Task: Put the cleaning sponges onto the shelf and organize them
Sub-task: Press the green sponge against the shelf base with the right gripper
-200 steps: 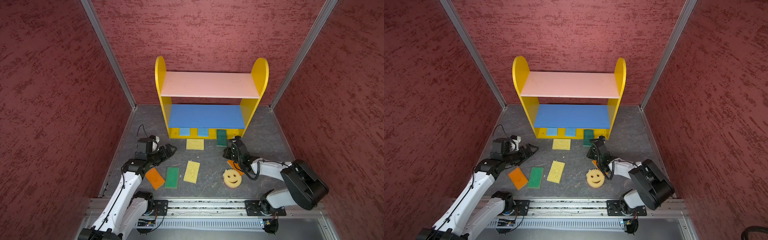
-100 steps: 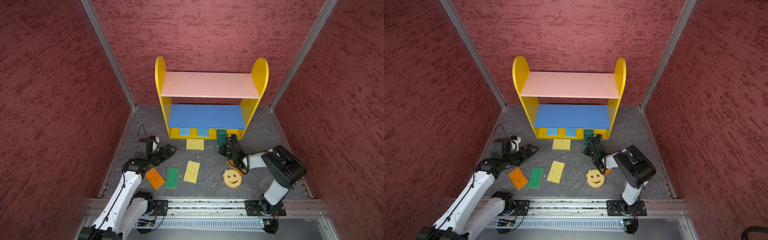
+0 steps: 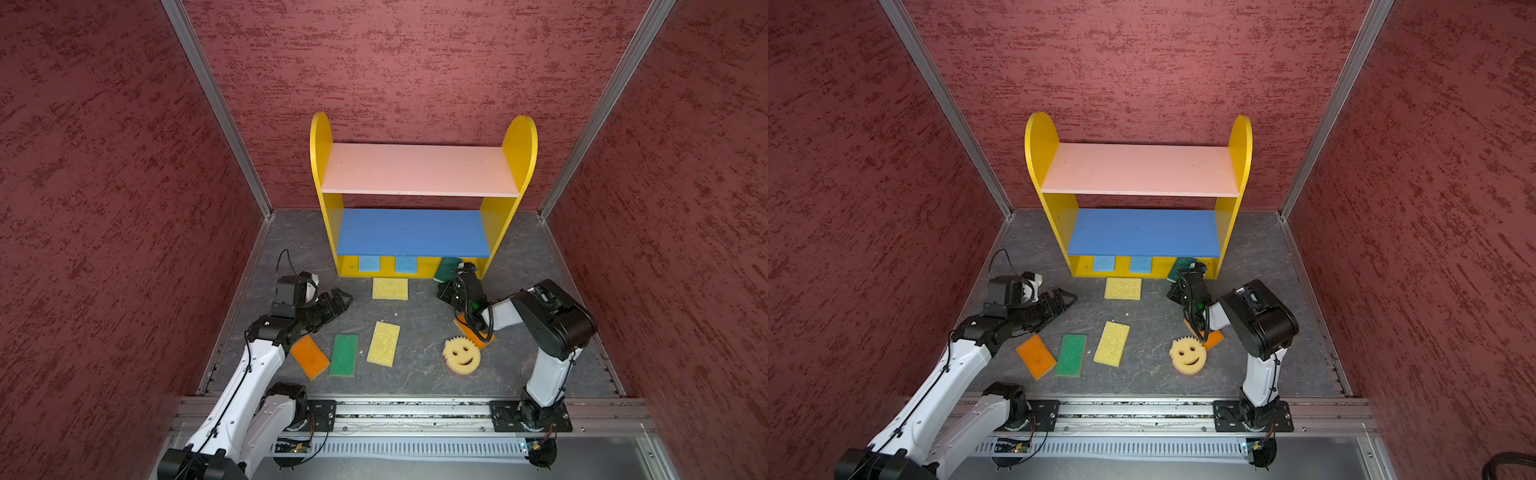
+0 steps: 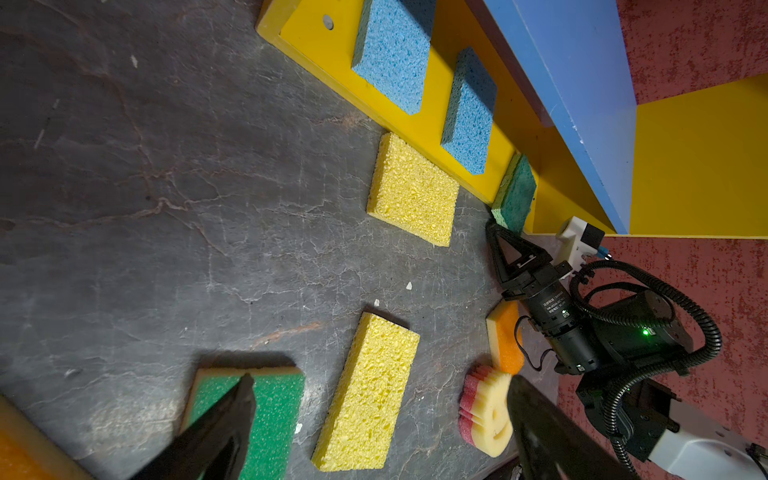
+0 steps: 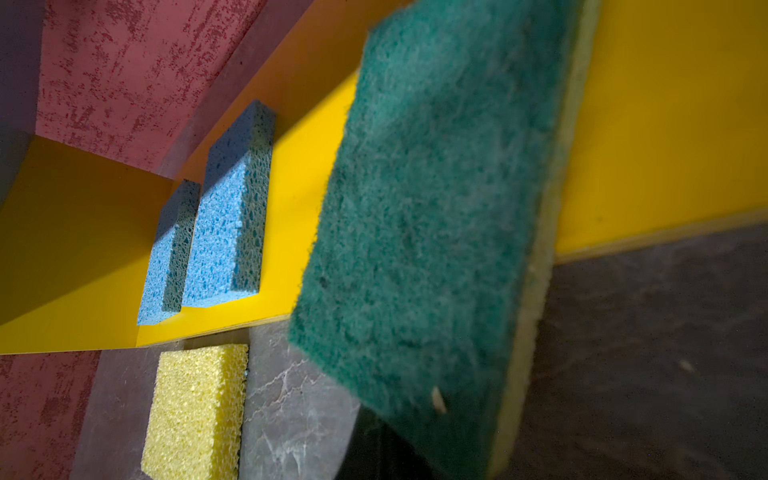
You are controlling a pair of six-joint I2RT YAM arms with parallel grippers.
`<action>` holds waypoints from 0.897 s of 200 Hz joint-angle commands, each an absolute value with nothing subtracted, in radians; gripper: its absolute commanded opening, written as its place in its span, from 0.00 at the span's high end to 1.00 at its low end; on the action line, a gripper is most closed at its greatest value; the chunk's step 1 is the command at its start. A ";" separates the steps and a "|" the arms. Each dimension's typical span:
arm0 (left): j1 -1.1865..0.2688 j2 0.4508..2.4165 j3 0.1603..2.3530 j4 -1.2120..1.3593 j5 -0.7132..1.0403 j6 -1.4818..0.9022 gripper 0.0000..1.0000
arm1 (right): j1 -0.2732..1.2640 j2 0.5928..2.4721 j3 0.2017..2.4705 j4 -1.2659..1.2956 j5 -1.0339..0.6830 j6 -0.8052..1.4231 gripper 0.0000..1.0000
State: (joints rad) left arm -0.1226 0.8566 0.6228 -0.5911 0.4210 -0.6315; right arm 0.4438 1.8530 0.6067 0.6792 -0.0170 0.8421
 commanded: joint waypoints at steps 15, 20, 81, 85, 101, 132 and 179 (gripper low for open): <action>-0.116 0.862 0.624 -0.580 0.422 -0.623 0.06 | 0.421 1.803 0.559 0.578 0.022 0.847 1.00; -0.117 0.861 0.623 -0.581 0.422 -0.622 0.06 | 0.418 1.793 0.553 0.572 0.028 0.843 1.00; -0.117 0.847 0.614 -0.584 0.426 -0.623 0.06 | 0.376 1.756 0.546 0.558 -0.003 0.831 1.00; -0.117 0.843 0.614 -0.587 0.425 -0.623 0.06 | 0.377 1.753 0.542 0.560 -0.008 0.834 1.00; -0.116 0.833 0.611 -0.590 0.419 -0.623 0.05 | 0.376 1.741 0.523 0.578 -0.020 0.845 1.00; -0.116 0.837 0.612 -0.589 0.423 -0.622 0.05 | 0.364 1.733 0.521 0.574 -0.041 0.843 1.00; -0.117 0.836 0.614 -0.590 0.423 -0.624 0.05 | 0.341 1.747 0.551 0.624 -0.099 0.861 1.00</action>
